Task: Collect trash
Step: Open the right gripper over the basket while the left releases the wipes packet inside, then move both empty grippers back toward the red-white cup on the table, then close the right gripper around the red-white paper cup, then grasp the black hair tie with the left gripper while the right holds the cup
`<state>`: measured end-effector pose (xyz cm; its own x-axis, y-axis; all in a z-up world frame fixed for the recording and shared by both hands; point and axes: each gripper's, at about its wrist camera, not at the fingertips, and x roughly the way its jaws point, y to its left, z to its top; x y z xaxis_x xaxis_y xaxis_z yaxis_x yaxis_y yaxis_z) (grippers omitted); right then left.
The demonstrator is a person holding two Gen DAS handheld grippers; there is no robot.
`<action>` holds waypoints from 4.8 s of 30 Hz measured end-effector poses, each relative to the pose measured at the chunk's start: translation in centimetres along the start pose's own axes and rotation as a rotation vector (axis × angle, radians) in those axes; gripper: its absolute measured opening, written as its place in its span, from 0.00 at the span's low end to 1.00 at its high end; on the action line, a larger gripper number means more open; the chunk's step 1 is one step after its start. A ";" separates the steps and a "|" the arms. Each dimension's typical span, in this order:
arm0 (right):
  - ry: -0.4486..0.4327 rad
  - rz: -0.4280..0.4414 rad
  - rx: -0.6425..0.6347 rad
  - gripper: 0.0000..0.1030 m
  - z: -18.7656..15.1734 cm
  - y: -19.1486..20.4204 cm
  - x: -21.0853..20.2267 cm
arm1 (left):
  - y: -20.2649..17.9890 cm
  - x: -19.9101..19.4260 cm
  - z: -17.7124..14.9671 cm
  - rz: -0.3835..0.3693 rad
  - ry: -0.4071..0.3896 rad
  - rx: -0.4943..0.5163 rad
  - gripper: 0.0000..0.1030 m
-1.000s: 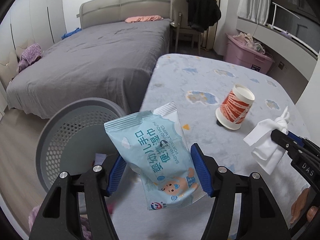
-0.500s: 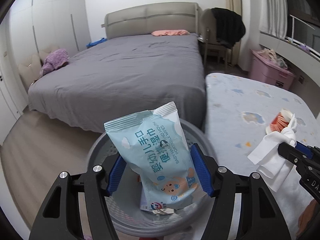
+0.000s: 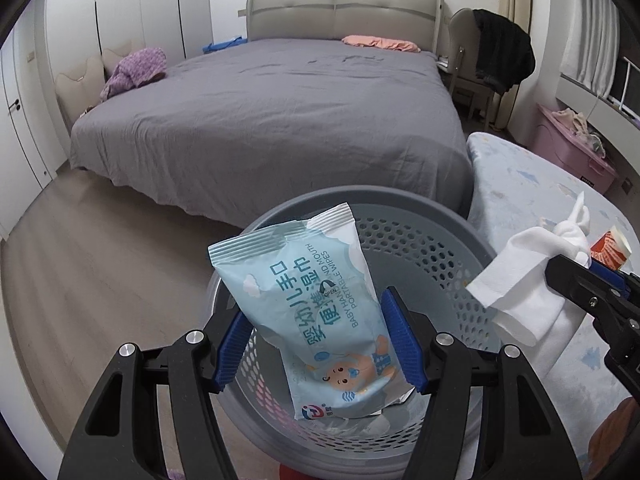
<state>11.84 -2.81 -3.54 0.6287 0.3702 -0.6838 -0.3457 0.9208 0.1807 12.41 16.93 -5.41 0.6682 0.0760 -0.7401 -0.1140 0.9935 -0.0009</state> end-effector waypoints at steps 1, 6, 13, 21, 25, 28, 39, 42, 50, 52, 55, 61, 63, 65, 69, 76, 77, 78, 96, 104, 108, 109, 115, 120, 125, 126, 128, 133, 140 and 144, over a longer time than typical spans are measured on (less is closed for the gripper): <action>0.010 0.005 -0.004 0.32 0.0 0.3 0.6 | 0.2 0.2 -0.1 0.005 0.003 -0.002 0.60; 0.033 0.011 -0.009 0.32 -0.4 1.0 1.9 | 1.0 0.6 -0.3 0.013 0.011 -0.017 0.61; 0.047 0.013 -0.009 0.38 -0.4 1.0 2.7 | 1.1 0.7 -0.2 0.013 0.015 -0.022 0.63; 0.033 0.018 -0.008 0.52 -0.3 1.0 2.5 | 1.4 0.6 -0.2 0.030 0.012 -0.035 0.75; 0.036 0.016 -0.001 0.52 -0.4 0.8 2.4 | 1.5 0.5 -0.2 0.043 0.003 -0.035 0.81; 0.036 0.015 0.001 0.52 -0.4 0.8 2.4 | 1.6 0.5 -0.2 0.048 0.003 -0.040 0.81; 0.042 0.012 0.007 0.52 -0.7 0.6 2.5 | 1.7 0.7 -0.2 0.052 0.009 -0.039 0.83; 0.041 0.008 0.012 0.52 -0.8 0.4 2.3 | 1.7 0.6 -0.2 0.053 0.005 -0.039 0.86; 0.024 -0.005 0.027 0.53 -1.1 -0.2 1.0 | 1.0 0.2 0.0 0.054 -0.004 -0.027 0.87; 0.020 -0.011 0.032 0.54 -1.1 -0.4 0.6 | 0.6 0.1 0.0 0.051 -0.008 -0.023 0.88; 0.013 -0.024 0.050 0.54 -1.4 -1.3 -0.2 | -0.1 -0.3 0.1 0.037 -0.013 -0.013 0.90; -0.011 -0.064 0.096 0.57 -2.3 -3.4 -2.4 | -2.2 -1.3 0.2 0.000 -0.034 0.015 0.92; -0.018 -0.082 0.111 0.57 -2.7 -4.3 -3.1 | -3.2 -1.7 0.2 -0.014 -0.042 0.030 0.93; -0.021 -0.103 0.126 0.57 -3.2 -5.2 -3.9 | -3.9 -1.9 0.1 -0.024 -0.048 0.042 0.93; -0.029 -0.151 0.154 0.58 -4.2 -7.5 -5.4 | -5.8 -2.6 0.2 -0.044 -0.065 0.064 0.93; -0.062 -0.215 0.211 0.61 -5.6 -11.6 -8.0 | -8.2 -3.0 0.2 -0.058 -0.071 0.078 0.93; -0.066 -0.221 0.214 0.61 -5.7 -12.0 -8.2 | -8.6 -3.1 0.2 -0.061 -0.072 0.083 0.93; -0.072 -0.231 0.217 0.62 -5.8 -12.6 -8.6 | -8.9 -3.1 0.2 -0.063 -0.072 0.086 0.93; -0.071 -0.311 0.250 0.65 -3.9 -20.1 -5.9 | -13.4 -2.6 0.0 -0.087 -0.054 0.159 0.94; -0.045 -0.306 0.278 0.65 -2.8 -22.3 -2.8 | -14.1 -2.1 0.1 -0.089 -0.036 0.168 0.94; -0.042 -0.303 0.282 0.65 -2.5 -22.8 -1.9 | -14.2 -1.8 0.1 -0.091 -0.028 0.170 0.93; -0.043 -0.304 0.278 0.65 -2.4 -22.7 -1.7 | -14.3 -1.8 0.1 -0.091 -0.027 0.172 0.94; -0.059 -0.313 0.250 0.56 -2.3 -22.2 -1.9 | -14.4 -1.8 0.0 -0.091 -0.026 0.177 0.94; -0.068 -0.306 0.255 0.56 -2.0 -22.2 -2.7 | -14.5 -2.0 -0.1 -0.091 -0.031 0.180 0.94; -0.109 -0.308 0.243 0.56 -1.5 -21.6 -5.4 | -14.7 -2.4 -0.1 -0.094 -0.038 0.185 0.94; -0.115 -0.311 0.240 0.56 -1.5 -21.5 -5.9 | -14.8 -2.5 -0.2 -0.098 -0.042 0.186 0.94; -0.128 -0.315 0.235 0.56 -1.6 -21.4 -7.4 | -14.9 -2.7 -0.2 -0.101 -0.047 0.188 0.94; -0.141 -0.335 0.228 0.56 -2.4 -21.4 -10.4 | -15.6 -3.8 -0.4 -0.119 -0.072 0.196 0.94; -0.141 -0.359 0.245 0.56 -4.5 -23.0 -13.7 | -18.1 -4.5 -1.0 -0.149 -0.074 0.229 0.94; -0.145 -0.369 0.262 0.56 -5.7 -24.1 -15.1 | -20.3 -4.8 -1.4 -0.183 -0.070 0.253 0.94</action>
<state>6.71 -31.32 -1.60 0.7738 0.0082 -0.6333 0.0953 0.9870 0.1293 10.50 -3.72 -2.78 0.7107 -0.1092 -0.6949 0.1938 0.9800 0.0442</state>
